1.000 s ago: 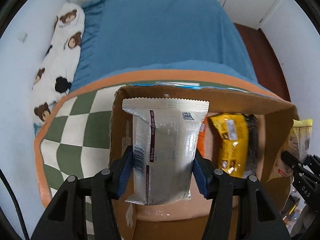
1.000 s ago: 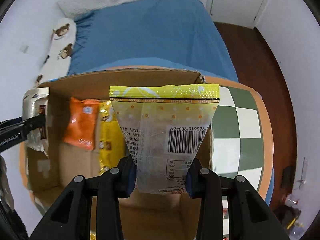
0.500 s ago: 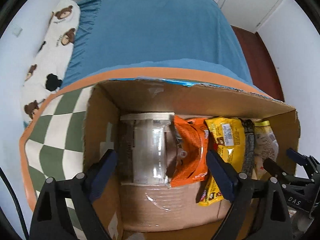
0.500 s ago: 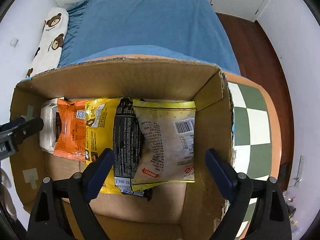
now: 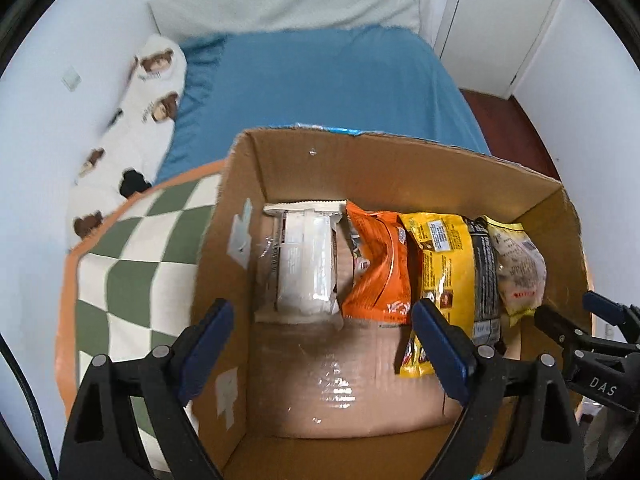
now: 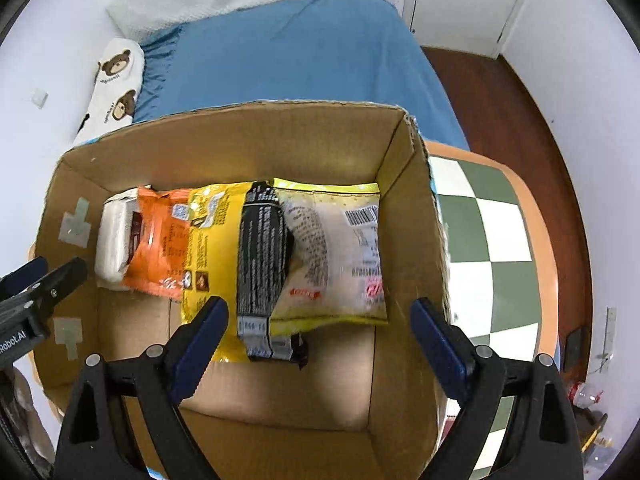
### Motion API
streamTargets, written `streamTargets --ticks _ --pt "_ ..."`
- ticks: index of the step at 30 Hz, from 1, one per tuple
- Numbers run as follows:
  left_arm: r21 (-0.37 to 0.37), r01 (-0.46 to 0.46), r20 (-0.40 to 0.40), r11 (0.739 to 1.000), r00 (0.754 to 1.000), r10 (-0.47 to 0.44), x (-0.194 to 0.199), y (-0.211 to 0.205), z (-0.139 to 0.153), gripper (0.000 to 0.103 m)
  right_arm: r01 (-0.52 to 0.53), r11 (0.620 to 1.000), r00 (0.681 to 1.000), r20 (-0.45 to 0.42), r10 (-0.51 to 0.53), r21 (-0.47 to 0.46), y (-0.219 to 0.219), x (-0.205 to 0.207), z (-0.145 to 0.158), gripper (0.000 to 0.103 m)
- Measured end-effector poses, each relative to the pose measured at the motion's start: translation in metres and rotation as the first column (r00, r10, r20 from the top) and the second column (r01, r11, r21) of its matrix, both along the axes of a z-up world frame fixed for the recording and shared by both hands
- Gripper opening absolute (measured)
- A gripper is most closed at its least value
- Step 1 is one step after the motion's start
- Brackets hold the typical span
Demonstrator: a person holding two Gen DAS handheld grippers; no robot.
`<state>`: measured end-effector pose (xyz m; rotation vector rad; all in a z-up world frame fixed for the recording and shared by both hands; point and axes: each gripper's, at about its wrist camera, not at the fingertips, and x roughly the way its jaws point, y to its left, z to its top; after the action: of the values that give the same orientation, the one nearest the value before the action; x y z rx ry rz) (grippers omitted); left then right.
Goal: Organize snacks
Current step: 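Carry both bread packets into the box and open both tools, then grasp the orange chip bag with the right tool while the left tool grasps the yellow packet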
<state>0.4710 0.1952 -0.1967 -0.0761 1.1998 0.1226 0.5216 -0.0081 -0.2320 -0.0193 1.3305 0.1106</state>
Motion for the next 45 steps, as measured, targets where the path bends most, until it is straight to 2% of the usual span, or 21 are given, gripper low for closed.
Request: streamTargets --ticks 6,15,24,27,30,33,37,39,41,42,43,44,45 --pt "0.014 0.007 0.096 1.0 0.995 -0.009 -0.042 -0.007 0.029 0.091 -0.006 1.0 0.995 0.1 0.008 -0.021 0.003 -0.047 0.02 0.094" --pt "0.03 0.036 0.203 0.999 0.978 -0.041 -0.106 -0.019 0.069 0.091 0.003 1.0 0.972 0.235 -0.005 0.008 -0.002 -0.112 0.067 0.094" --pt "0.013 0.035 0.277 0.999 0.96 -0.038 -0.172 -0.022 0.104 0.091 0.03 0.998 0.933 0.358 -0.047 0.054 -0.001 -0.183 0.119 0.094" --pt "0.009 0.037 0.283 0.999 0.958 -0.038 -0.196 -0.022 0.11 0.091 0.034 0.997 0.929 0.366 -0.057 0.069 -0.001 -0.206 0.129 0.094" --pt "-0.023 0.031 0.248 0.999 0.969 -0.024 -0.215 -0.017 0.101 0.091 0.039 0.997 0.933 0.356 -0.062 0.071 0.001 -0.233 0.131 0.094" --pt "-0.06 0.018 0.18 0.998 0.984 -0.007 -0.233 -0.011 0.079 0.091 0.049 0.996 0.95 0.304 -0.07 0.076 -0.001 -0.262 0.12 0.094" --pt "-0.143 -0.049 -0.024 0.989 0.999 0.046 -0.264 0.0 0.019 0.091 0.071 0.995 0.98 0.181 -0.082 0.067 -0.009 -0.29 0.077 0.094" --pt "-0.203 -0.112 -0.13 0.973 0.988 0.086 -0.28 0.006 -0.013 0.091 0.091 0.993 0.992 0.075 -0.097 0.079 -0.016 -0.302 0.042 0.094" --pt "-0.3 -0.227 -0.272 0.926 0.951 0.145 -0.297 0.016 -0.054 0.091 0.123 0.987 0.991 -0.056 -0.118 0.107 -0.027 -0.311 -0.002 0.094" --pt "-0.34 -0.283 -0.329 0.897 0.929 0.169 -0.304 0.019 -0.07 0.09 0.129 0.985 0.988 -0.098 -0.118 0.114 -0.031 -0.315 -0.017 0.094" --pt "-0.396 -0.35 -0.386 0.849 0.902 0.192 -0.312 0.021 -0.088 0.09 0.149 0.979 0.978 -0.168 -0.125 0.136 -0.038 -0.32 -0.041 0.094" --pt "-0.442 -0.435 -0.448 0.784 0.865 0.227 -0.318 0.024 -0.105 0.09 0.183 0.969 0.962 -0.233 -0.141 0.166 -0.045 -0.323 -0.063 0.094" --pt "-0.453 -0.476 -0.472 0.754 0.845 0.25 -0.321 0.023 -0.113 0.09 0.219 0.955 0.941 -0.301 -0.153 0.2 -0.052 -0.325 -0.085 0.094"
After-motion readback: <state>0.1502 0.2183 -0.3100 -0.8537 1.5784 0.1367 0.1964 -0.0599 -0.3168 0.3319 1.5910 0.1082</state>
